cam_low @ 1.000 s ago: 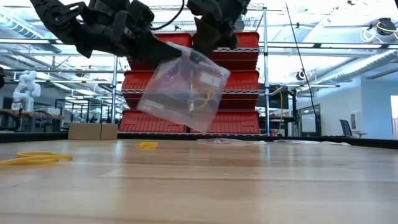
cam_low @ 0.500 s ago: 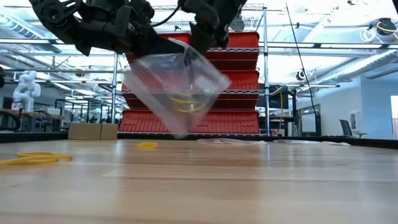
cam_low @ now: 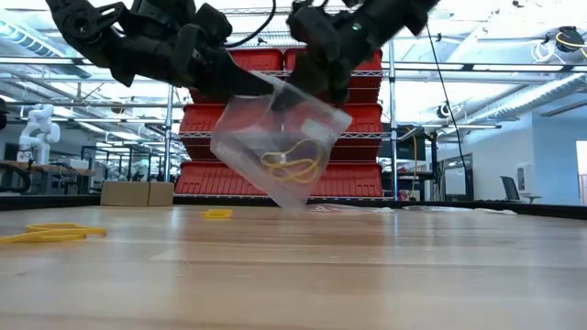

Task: Sort rubber bands
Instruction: Put the top right yellow rubber band into the top left transparent zip lock bag

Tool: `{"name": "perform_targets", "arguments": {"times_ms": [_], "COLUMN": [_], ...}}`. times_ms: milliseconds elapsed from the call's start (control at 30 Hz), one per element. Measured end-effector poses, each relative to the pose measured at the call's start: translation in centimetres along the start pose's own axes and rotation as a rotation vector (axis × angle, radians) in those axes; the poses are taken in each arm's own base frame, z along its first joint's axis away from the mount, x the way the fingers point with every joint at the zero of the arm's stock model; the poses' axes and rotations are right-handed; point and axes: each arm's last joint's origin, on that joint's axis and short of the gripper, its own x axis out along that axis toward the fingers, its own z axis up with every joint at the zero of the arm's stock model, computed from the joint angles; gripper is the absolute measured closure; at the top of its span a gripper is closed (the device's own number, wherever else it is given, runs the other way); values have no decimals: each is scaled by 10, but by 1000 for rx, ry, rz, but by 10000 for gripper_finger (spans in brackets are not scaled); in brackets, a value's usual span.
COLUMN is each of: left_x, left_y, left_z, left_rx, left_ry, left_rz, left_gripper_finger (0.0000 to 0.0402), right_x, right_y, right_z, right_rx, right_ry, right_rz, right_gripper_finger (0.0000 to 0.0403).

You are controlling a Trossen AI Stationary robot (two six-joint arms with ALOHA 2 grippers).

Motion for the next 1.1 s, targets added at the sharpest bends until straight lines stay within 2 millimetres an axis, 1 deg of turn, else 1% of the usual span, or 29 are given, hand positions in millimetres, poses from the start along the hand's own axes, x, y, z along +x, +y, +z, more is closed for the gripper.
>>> {"name": "perform_targets", "arguments": {"times_ms": [100, 167, 267, 367, 433, 500, 633, 733, 833, 900, 967, 1100], "left_x": [3, 4, 7, 12, 16, 19, 20, 20, 20, 20, 20, 18], "left_y": [0, 1, 0, -3, -5, -6, -7, -7, -7, -7, -7, -6], "left_z": [-2, -1, 2, 3, 4, 3, 0, 1, 0, 0, -1, 0], "left_rx": [2, 1, 3, 6, 7, 11, 14, 16, 15, 16, 23, 40], "left_ry": [-7, -5, -11, -11, -3, 8, 20, 15, 21, 27, 31, 50], "left_rz": [2, 2, -2, -17, -17, -11, -9, -6, -7, -8, -5, 22], "left_gripper_finger": [401, 401, 401, 401, 401, 401, 401, 401, 401, 401, 401, 401], "right_x": [-5, -6, 3, 13, 19, 22, 21, 19, 19, 19, 17, 3], "right_y": [-7, -10, -14, -16, -16, -16, -15, -13, -13, -12, -12, -14], "right_z": [-10, -17, -28, -32, -34, -35, -31, -26, -26, -27, -27, -23], "right_rx": [59, 106, 165, 198, 203, 217, 250, 262, 281, 291, 296, 285], "right_ry": [-111, -130, -91, -85, -88, -82, -127, -162, -150, -140, -132, -125], "right_rz": [52, 45, 10, 3, 7, 7, 26, 73, 103, 106, 106, 98], "right_gripper_finger": [403, 403, 403, 395, 378, 353, 285, 232, 193, 178, 171, 172]}}
